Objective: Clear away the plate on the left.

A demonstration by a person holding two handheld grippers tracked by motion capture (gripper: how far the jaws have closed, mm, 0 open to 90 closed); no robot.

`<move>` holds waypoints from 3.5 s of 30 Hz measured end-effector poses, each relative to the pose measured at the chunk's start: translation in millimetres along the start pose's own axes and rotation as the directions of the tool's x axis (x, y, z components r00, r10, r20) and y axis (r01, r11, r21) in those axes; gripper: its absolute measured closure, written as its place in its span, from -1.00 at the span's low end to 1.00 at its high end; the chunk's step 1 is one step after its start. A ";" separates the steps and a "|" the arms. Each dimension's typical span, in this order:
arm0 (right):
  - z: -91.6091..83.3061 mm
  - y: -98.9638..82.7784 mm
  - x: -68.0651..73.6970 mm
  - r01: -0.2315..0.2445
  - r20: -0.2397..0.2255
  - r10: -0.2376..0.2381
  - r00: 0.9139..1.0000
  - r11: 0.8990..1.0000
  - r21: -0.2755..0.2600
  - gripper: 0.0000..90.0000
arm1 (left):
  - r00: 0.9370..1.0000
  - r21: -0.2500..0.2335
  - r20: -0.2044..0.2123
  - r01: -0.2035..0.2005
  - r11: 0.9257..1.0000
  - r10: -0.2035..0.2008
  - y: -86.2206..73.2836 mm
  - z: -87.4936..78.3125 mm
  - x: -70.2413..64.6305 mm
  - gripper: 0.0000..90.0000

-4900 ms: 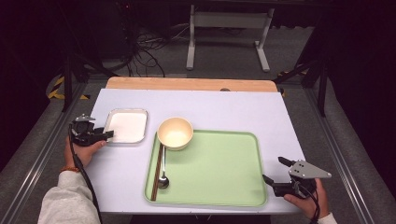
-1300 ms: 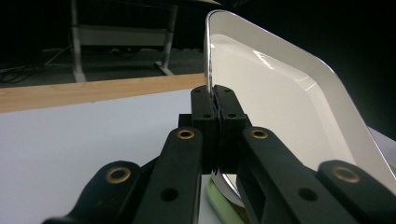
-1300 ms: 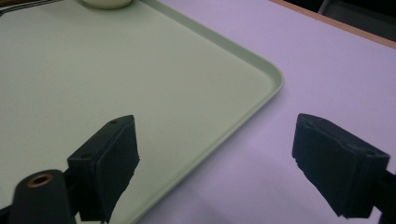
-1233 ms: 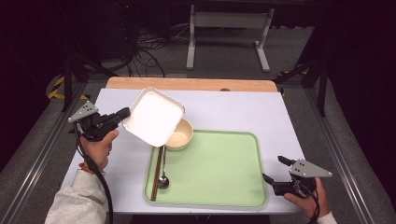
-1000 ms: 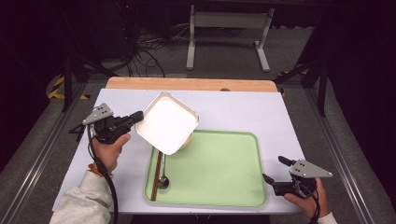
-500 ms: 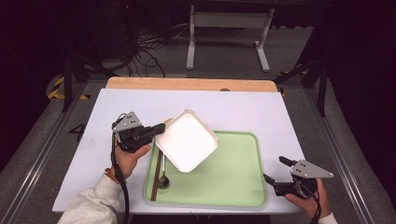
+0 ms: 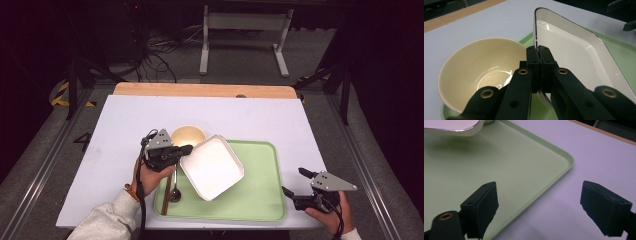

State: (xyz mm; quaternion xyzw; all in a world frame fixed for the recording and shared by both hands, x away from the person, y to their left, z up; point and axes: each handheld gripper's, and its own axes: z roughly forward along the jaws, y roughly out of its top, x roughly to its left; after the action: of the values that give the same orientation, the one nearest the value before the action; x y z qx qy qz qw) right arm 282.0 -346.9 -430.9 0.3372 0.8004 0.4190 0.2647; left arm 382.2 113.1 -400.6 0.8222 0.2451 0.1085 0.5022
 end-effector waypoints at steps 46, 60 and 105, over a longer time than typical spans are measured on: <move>0.2 0.2 1.1 0.002 -0.002 -0.002 1.000 1.000 0.000 -0.66 | 0.995 0.216 0.002 -0.099 0.971 0.101 -27.2 17.1 -18.3 0.99; -0.7 0.4 0.9 0.000 0.002 0.000 1.000 1.000 -0.001 -0.66 | 0.988 0.244 0.057 -0.152 0.958 0.142 -29.2 20.5 -33.1 1.00; -0.1 1.0 2.2 0.005 0.007 -0.005 1.000 1.000 0.006 -0.68 | 0.942 0.314 0.301 -0.246 0.917 0.150 -64.2 2.3 -76.3 0.91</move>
State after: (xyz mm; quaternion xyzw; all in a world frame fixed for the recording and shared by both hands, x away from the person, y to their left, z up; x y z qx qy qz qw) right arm 280.8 -344.8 -430.3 0.3374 0.8016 0.4149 0.2674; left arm 298.9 96.3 -453.0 0.9254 0.1041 0.0011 0.3643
